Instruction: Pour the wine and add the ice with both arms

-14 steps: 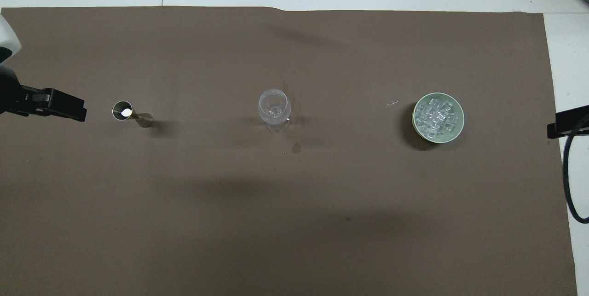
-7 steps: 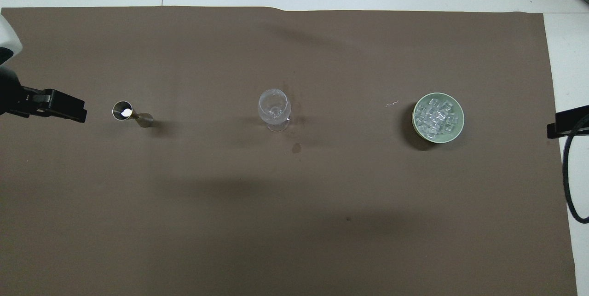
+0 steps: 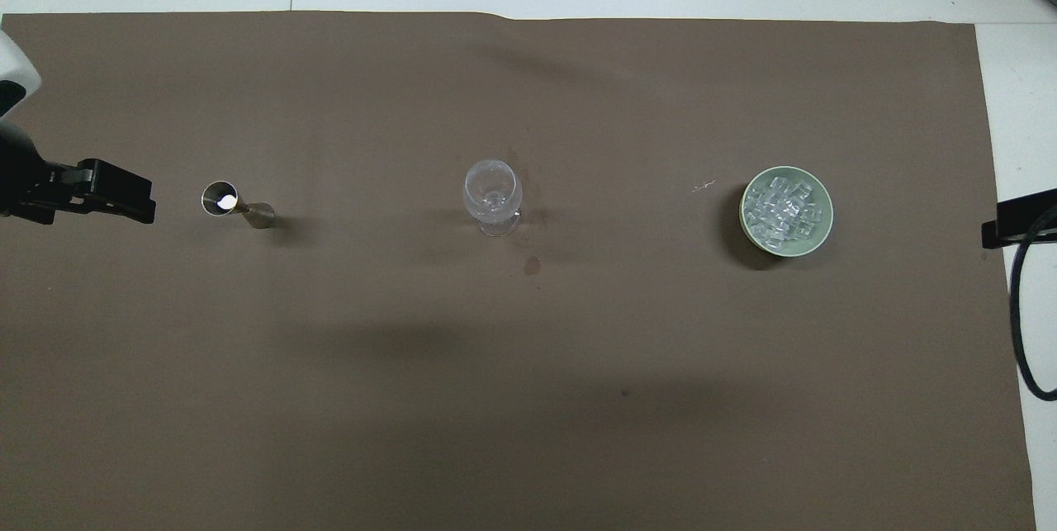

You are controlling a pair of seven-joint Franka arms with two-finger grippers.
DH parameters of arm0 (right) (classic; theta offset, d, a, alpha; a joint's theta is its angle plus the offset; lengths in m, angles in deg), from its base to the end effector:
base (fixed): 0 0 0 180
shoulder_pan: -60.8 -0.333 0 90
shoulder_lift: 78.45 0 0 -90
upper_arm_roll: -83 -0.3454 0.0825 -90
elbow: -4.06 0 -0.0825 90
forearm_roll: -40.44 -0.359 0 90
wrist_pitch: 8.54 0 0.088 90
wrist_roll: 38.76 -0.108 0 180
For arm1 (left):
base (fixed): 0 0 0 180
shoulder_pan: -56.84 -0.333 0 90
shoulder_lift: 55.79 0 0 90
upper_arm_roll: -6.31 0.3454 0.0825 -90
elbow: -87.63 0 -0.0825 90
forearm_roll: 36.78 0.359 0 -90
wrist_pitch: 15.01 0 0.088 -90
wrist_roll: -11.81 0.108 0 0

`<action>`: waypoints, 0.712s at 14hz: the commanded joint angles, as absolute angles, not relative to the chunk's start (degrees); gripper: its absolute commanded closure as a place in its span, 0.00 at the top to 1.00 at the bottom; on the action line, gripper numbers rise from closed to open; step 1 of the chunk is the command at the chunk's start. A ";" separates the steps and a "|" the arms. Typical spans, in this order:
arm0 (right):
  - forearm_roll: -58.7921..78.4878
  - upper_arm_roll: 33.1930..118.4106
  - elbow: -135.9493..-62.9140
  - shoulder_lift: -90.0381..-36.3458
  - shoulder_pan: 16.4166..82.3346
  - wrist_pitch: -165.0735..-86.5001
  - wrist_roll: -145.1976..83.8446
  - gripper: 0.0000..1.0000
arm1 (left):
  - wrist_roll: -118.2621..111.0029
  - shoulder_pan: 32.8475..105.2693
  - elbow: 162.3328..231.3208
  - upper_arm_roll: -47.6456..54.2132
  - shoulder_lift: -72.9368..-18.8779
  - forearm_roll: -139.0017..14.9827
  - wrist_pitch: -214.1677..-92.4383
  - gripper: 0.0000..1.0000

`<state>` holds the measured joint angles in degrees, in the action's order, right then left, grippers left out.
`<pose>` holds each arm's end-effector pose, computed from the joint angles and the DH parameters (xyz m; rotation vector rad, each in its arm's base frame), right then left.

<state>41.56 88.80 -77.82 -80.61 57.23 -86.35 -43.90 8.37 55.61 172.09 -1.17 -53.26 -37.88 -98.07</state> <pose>0.4918 -0.0230 0.7155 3.1181 -0.2066 -0.0518 0.5289 -0.0582 0.6621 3.1196 -0.0792 -0.1094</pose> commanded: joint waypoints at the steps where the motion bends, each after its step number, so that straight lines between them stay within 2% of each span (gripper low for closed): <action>1: 41.05 88.72 -79.26 -81.79 57.55 -87.11 -43.07 1.00 | 7.16 54.03 172.35 -1.69 -53.33 -40.99 -97.27 1.00; 10: 41.05 88.72 -79.26 -81.79 57.55 -87.03 -43.07 1.00 | 1.10 54.55 172.18 -1.60 -51.57 -41.36 -95.69 1.00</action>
